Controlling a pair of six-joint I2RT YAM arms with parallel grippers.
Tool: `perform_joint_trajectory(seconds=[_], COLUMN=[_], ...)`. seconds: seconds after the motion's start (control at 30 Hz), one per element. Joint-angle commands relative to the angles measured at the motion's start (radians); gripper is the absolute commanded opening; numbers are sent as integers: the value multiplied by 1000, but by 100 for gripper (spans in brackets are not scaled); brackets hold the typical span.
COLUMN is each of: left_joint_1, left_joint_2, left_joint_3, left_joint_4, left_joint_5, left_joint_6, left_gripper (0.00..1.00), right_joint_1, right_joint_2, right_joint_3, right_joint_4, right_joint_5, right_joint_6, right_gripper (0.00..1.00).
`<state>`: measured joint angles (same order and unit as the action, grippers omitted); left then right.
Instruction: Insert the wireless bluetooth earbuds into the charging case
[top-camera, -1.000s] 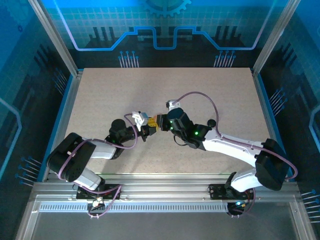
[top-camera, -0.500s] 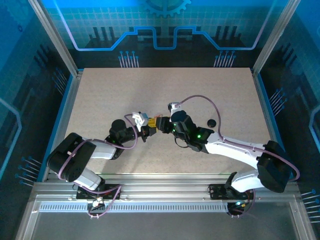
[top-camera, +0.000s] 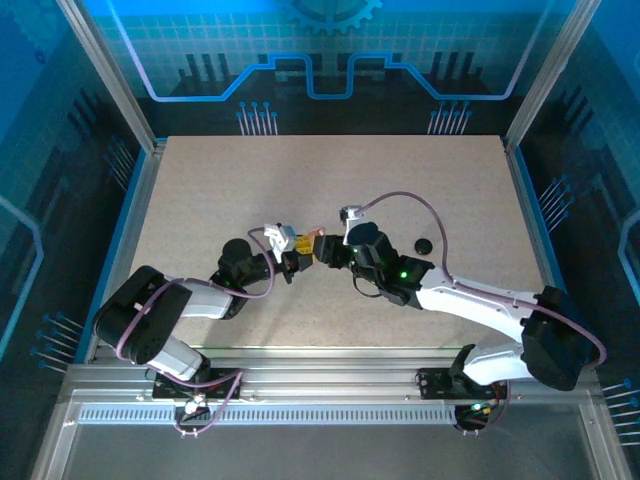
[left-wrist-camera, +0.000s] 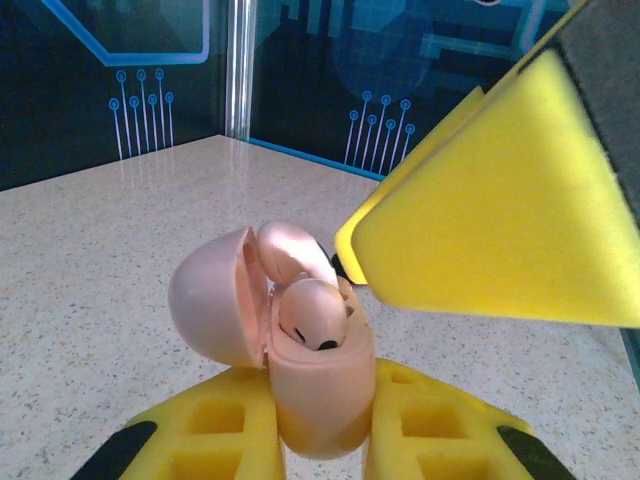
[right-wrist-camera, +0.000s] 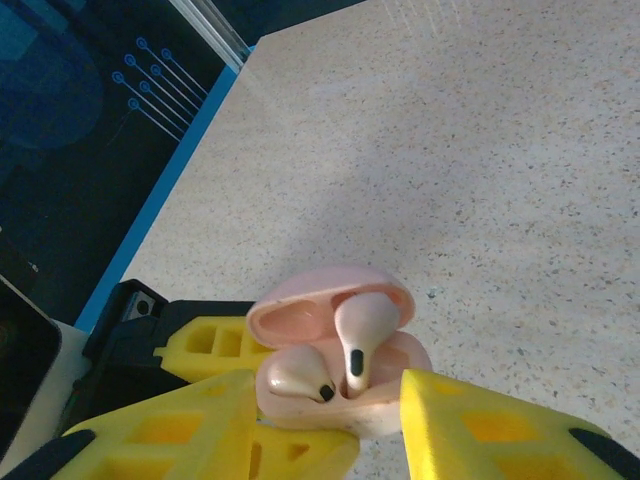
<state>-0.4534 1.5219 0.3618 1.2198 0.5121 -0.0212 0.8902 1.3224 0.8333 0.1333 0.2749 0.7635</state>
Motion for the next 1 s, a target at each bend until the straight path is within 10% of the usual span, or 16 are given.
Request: perform_joint_trajectory(seconds=[0.0,0.97], left_joint_1=[4,4], left_joint_2=[-22,-14], left_joint_3=[10,8], left_joint_4=[55,101], left_joint_5=[6,115], left_joint_6=[5,63], left_gripper=[17,17], right_joint_1=[-13,-181], right_joint_2=[-43,-240], right_joint_3=[-10,29], right_joint_4=[-25,-251], right_joint_5=[0,-286], right_joint_6=[0,-124], right_gripper=[43,40])
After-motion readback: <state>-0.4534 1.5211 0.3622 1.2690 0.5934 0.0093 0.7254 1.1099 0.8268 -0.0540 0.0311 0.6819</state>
